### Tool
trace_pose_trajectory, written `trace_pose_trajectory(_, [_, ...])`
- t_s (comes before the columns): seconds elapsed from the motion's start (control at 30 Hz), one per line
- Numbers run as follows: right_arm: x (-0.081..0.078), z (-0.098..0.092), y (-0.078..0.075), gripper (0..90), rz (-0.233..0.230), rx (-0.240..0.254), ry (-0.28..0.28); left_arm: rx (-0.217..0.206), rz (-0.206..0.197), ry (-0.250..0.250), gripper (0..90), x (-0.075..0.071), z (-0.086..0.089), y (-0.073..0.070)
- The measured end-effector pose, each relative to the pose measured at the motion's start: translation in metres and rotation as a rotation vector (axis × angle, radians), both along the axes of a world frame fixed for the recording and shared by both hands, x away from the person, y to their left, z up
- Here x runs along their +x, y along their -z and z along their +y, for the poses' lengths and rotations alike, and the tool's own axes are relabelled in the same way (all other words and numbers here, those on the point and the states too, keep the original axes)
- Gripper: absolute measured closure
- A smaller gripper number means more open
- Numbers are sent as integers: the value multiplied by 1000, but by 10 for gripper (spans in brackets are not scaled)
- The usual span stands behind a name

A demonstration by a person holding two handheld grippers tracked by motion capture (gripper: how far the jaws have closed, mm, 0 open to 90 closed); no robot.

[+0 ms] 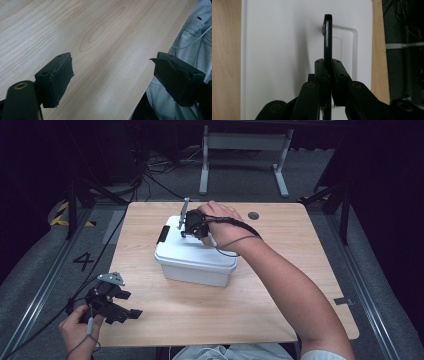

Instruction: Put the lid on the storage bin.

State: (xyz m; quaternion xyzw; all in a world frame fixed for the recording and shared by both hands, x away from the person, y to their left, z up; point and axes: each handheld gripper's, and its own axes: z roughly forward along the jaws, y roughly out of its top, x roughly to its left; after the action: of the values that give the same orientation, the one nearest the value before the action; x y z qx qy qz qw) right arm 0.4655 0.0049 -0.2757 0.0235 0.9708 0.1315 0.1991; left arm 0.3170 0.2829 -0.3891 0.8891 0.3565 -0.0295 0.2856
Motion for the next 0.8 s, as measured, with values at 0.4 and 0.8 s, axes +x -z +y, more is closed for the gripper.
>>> trace_pose_trajectory(0.4, [1,6,8,853,0,-27,13,3,-3,3,161,0,-1,0])
trace_pose_trajectory(0.8, [-2,-3,3,692,95,73,68,4,-5,2,161,1,-1,0])
